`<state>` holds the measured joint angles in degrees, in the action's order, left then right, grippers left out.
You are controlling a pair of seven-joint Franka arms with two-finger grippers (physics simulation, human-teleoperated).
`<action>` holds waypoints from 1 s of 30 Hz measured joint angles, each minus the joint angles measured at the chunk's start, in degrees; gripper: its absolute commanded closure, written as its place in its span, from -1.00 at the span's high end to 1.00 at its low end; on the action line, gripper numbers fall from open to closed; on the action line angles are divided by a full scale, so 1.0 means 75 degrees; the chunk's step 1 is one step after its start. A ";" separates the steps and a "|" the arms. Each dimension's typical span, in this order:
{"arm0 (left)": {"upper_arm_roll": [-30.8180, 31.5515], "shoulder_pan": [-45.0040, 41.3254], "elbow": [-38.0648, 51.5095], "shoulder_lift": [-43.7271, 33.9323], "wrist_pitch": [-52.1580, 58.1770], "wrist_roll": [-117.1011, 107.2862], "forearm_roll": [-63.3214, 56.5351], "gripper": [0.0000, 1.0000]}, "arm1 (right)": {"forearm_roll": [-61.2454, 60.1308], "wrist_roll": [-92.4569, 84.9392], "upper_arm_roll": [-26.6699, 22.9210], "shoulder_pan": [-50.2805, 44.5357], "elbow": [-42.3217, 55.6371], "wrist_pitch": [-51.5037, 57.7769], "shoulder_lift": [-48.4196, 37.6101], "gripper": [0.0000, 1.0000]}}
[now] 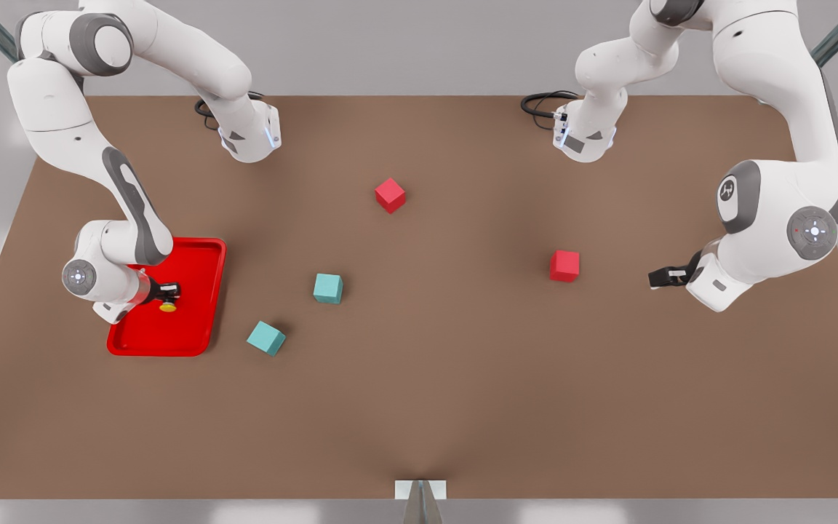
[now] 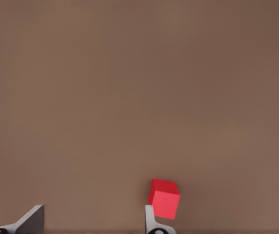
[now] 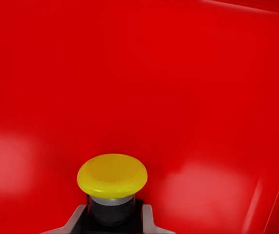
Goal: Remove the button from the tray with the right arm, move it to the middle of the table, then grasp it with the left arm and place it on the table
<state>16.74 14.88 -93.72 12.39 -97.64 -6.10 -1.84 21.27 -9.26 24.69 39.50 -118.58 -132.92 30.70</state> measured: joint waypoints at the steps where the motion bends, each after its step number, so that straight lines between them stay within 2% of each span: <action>1: 0.0001 -0.0002 0.0000 -0.0006 0.0002 0.0000 0.0001 1.00 | -0.0005 0.0001 0.0000 -0.0002 0.0000 0.0000 0.0001 0.02; 6: -0.0004 -0.0004 0.0016 -0.0065 0.0027 0.0000 -0.0004 1.00 | -0.0042 -0.0016 0.0001 0.0004 0.0000 -0.0003 -0.0003 -0.10; 14: 0.0001 0.0011 0.0035 -0.0110 0.0074 0.0002 -0.0069 1.00 | -0.0215 -0.0069 0.0018 -0.0219 0.0113 0.0375 -0.0608 -0.11; 17: 0.0001 0.0015 0.0035 -0.0131 0.0089 0.0003 -0.0094 1.00 | -0.0895 -0.0066 -0.0057 -0.1273 0.0626 0.0885 -0.1038 -0.10; 21: 0.0001 0.0032 0.0027 -0.0143 0.0100 0.0006 -0.0109 1.00 | -0.2012 0.0090 -0.0605 -0.3332 0.1855 0.1762 -0.1107 -0.09; 22: 0.0001 0.0033 0.0025 -0.0144 0.0102 0.0007 -0.0112 1.00 | -0.2293 0.0171 -0.0808 -0.3899 0.2222 0.1984 -0.1039 -0.09; 23: 0.0001 0.0033 0.0026 -0.0144 0.0104 0.0008 -0.0115 1.00 | -0.2619 0.0261 -0.1307 -0.4712 0.2610 0.2206 -0.0946 -0.09; 26: 0.0001 0.0032 0.0024 -0.0138 0.0107 0.0010 -0.0120 1.00 | -0.3707 0.0558 -0.3265 -0.7338 0.3550 0.2769 -0.0623 -0.08; 30: 0.0001 0.0032 0.0024 -0.0133 0.0107 0.0012 -0.0122 1.00 | -0.5129 0.1073 -0.5178 -0.9901 0.4892 0.3273 0.0366 -0.08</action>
<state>16.75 15.12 -93.54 11.39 -96.84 -6.01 -2.75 -17.20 -1.21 -14.15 -34.76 -81.89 -108.38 33.44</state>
